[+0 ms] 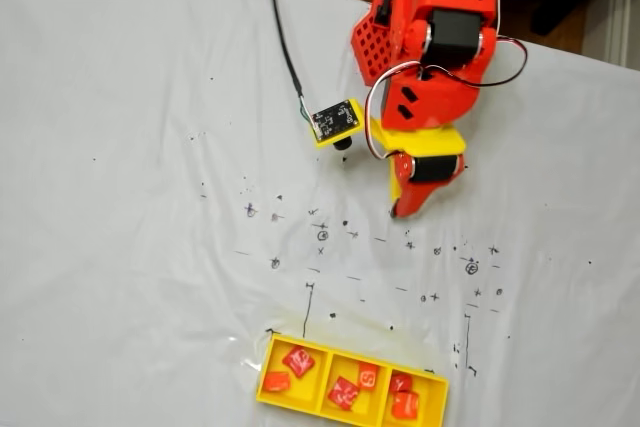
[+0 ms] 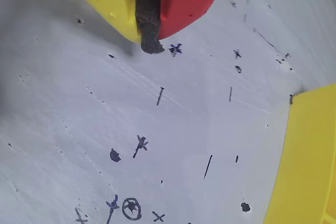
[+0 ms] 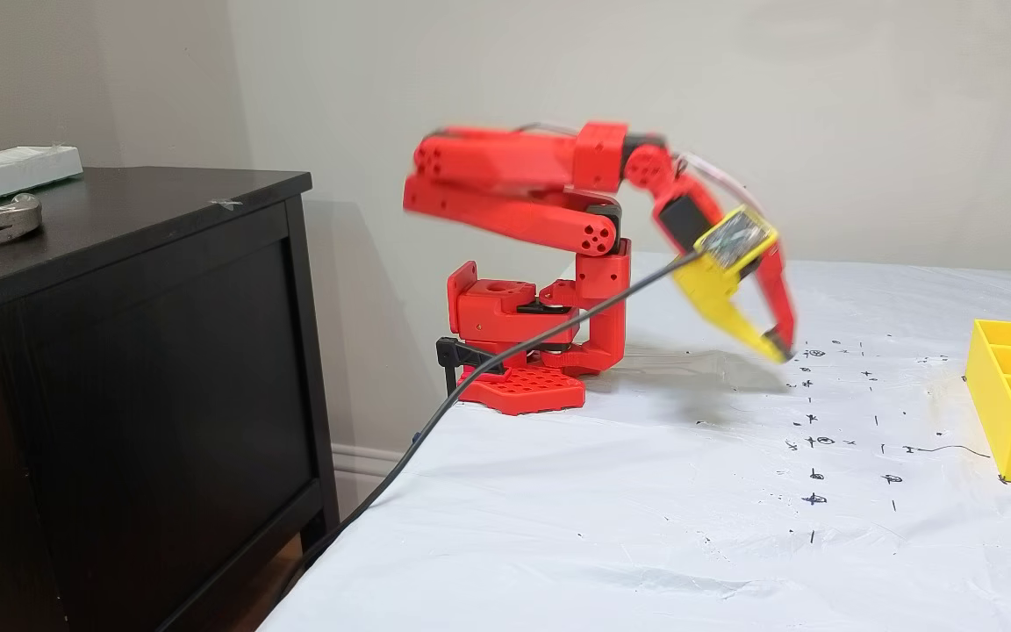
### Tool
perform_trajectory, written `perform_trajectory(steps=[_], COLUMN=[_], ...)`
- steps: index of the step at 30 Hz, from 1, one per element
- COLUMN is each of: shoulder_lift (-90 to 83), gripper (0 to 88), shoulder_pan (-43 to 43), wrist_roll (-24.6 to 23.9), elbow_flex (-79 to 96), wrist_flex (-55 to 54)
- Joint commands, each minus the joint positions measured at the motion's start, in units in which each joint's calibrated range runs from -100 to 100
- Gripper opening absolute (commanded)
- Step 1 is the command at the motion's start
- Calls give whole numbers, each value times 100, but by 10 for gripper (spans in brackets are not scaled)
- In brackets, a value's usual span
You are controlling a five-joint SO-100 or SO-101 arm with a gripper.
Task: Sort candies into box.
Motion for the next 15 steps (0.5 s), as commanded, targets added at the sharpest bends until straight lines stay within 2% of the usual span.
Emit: perform_trajectory(steps=[1,11,13,15], shoulder_lift=[-704,-704,-704,-704], gripper=[1,1,34,45], shoulder_pan=[44,53,35,-237], wrist_roll=[20,39,269,821], elbow_flex=[-95,242,205,215], wrist_flex=[763,1802,2031,2392])
